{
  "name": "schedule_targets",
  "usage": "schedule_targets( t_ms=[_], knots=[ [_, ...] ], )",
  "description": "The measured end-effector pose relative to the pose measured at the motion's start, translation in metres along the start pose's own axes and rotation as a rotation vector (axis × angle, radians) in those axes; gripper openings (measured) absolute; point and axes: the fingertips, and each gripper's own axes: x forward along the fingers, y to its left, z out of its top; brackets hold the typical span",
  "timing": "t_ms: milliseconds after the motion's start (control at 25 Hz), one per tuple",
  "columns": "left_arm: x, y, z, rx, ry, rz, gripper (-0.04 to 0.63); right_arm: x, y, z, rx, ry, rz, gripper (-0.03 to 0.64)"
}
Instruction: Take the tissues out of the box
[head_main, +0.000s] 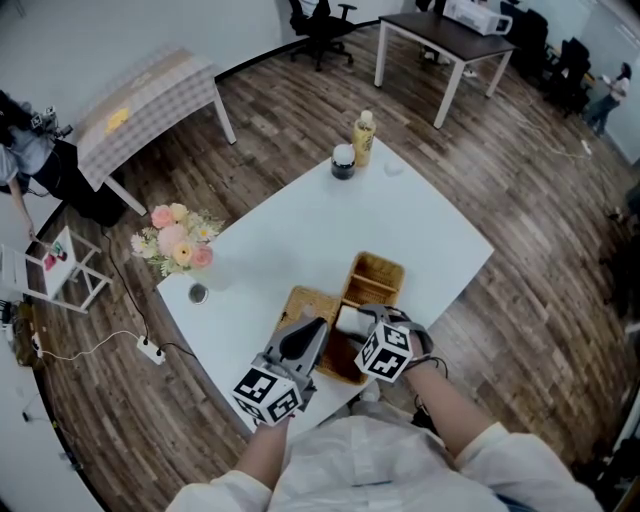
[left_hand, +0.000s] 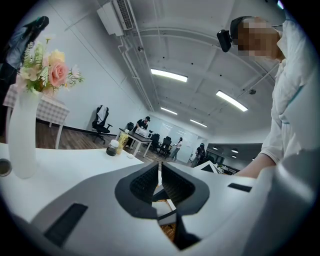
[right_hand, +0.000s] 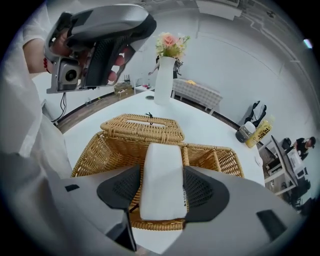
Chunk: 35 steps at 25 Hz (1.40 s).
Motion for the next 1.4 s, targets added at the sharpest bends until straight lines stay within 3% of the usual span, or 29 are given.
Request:
schedule_targets(
  t_ms=[1400],
  knots=[
    [0.0011,-0.0028,0.0038,0.009,0.004,-0.006,0.020,-0.0034,-0.0049,-0.0015,-0.016,0.011,-0.060,0.258]
  ],
)
